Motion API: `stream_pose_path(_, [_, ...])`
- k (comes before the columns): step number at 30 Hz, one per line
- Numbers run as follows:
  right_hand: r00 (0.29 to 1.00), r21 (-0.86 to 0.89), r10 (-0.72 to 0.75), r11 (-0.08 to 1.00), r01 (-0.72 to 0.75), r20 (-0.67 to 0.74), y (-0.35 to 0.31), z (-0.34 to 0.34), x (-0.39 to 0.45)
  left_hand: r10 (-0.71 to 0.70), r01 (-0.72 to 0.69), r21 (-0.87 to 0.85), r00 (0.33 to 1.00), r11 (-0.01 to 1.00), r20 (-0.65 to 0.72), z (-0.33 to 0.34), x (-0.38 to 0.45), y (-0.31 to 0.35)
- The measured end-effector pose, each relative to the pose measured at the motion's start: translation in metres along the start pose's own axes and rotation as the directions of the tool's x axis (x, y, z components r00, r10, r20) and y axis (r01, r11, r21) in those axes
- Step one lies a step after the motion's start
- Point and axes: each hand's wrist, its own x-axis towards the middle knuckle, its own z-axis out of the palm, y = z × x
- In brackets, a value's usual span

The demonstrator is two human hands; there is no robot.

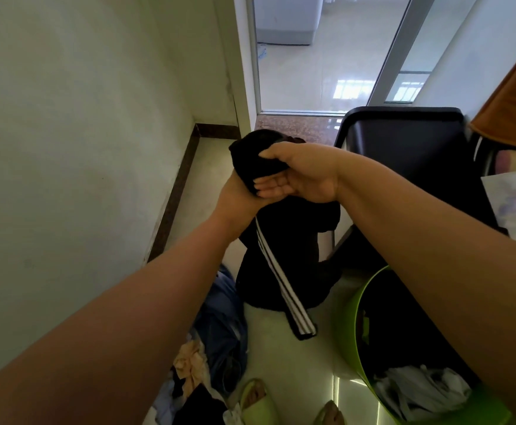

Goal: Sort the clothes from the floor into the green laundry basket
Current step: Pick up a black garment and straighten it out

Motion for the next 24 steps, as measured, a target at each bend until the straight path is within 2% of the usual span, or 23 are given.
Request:
stream_pose_path(2, [0.995, -0.060, -0.085, 0.994, 0.088, 0.049, 0.000, -0.001, -0.004, -0.022, 0.022, -0.003, 1.000, 1.000, -0.007, -0.006, 0.006, -0.003])
stream_pose_path(4, [0.974, -0.094, -0.222, 0.970, 0.226, 0.053, -0.001, -0.005, -0.009, -0.137, 0.133, -0.188, 0.991, 0.973, -0.006, -0.011, 0.008, -0.003])
stream_pose_path(5, [0.946, -0.070, -0.325, 0.943, 0.324, 0.003, -0.001, -0.010, -0.012, -0.201, 0.188, -0.329, 0.980, 0.925, -0.005, -0.012, 0.008, -0.001])
stream_pose_path(6, [0.901, -0.011, -0.419, 0.907, 0.421, -0.114, 0.000, -0.017, -0.013, -0.241, 0.214, -0.483, 0.971, 0.849, 0.006, -0.012, 0.006, 0.001])
stream_pose_path(7, [0.838, 0.055, -0.463, 0.866, 0.498, -0.290, 0.002, -0.028, -0.012, -0.274, 0.225, -0.607, 0.962, 0.762, 0.012, -0.013, 0.004, 0.005])
stream_pose_path(8, [0.766, 0.096, -0.426, 0.843, 0.529, -0.482, 0.009, -0.041, -0.009, -0.296, 0.221, -0.695, 0.955, 0.685, 0.012, -0.015, 0.004, 0.006])
stream_pose_path(9, [0.700, 0.133, -0.311, 0.855, 0.501, -0.643, 0.020, -0.054, -0.005, -0.312, 0.230, -0.740, 0.950, 0.632, 0.029, -0.016, 0.003, 0.009])
stream_pose_path(10, [0.663, 0.177, -0.143, 0.903, 0.391, -0.735, 0.035, -0.067, -0.002, -0.340, 0.250, -0.769, 0.939, 0.588, 0.046, -0.017, 0.005, 0.011])
stream_pose_path(11, [0.664, 0.246, 0.047, 0.946, 0.209, -0.746, 0.056, -0.076, 0.002, -0.375, 0.277, -0.788, 0.925, 0.550, 0.064, -0.018, 0.006, 0.014])
stream_pose_path(12, [0.686, 0.328, 0.251, 0.945, -0.019, -0.682, 0.078, -0.080, 0.006, -0.406, 0.295, -0.805, 0.911, 0.514, 0.074, -0.019, 0.007, 0.017])
stream_pose_path(13, [0.704, 0.411, 0.442, 0.882, -0.230, -0.555, 0.102, -0.081, 0.008, -0.432, 0.313, -0.815, 0.898, 0.487, 0.087, -0.018, 0.008, 0.020])
stream_pose_path(14, [0.714, 0.502, 0.584, 0.783, -0.368, -0.386, 0.124, -0.077, 0.010, -0.449, 0.334, -0.822, 0.887, 0.462, 0.109, -0.018, 0.008, 0.024])
stream_pose_path(15, [0.745, 0.588, 0.633, 0.691, -0.421, -0.210, 0.143, -0.073, 0.012, -0.465, 0.366, -0.811, 0.875, 0.456, 0.133, -0.017, 0.007, 0.030])
stream_pose_path(16, [0.792, 0.657, 0.609, 0.616, -0.434, -0.048, 0.154, -0.065, 0.014, -0.491, 0.416, -0.787, 0.855, 0.455, 0.168, -0.017, 0.006, 0.034])
stream_pose_path(17, [0.844, 0.709, 0.534, 0.574, -0.409, 0.055, 0.160, -0.059, 0.016, -0.511, 0.473, -0.752, 0.833, 0.460, 0.211, -0.015, 0.002, 0.040])
stream_pose_path(20, [0.928, 0.812, 0.344, 0.496, -0.307, 0.141, 0.160, -0.049, 0.030, -0.603, 0.637, -0.569, 0.746, 0.520, 0.283, -0.012, -0.009, 0.041])
stream_pose_path(22, [0.950, 0.903, 0.280, 0.360, -0.234, 0.135, 0.157, -0.048, 0.036, -0.657, 0.703, -0.461, 0.696, 0.541, 0.291, -0.013, -0.017, 0.032])
stream_pose_path(23, [0.955, 0.885, 0.274, 0.409, -0.224, 0.115, 0.147, -0.044, 0.038, -0.678, 0.732, -0.415, 0.671, 0.541, 0.299, -0.015, -0.019, 0.023])
stream_pose_path(24, [0.944, 0.766, 0.298, 0.572, -0.293, 0.139, 0.134, -0.039, 0.039, -0.694, 0.763, -0.391, 0.638, 0.514, 0.333, -0.018, -0.023, 0.021])
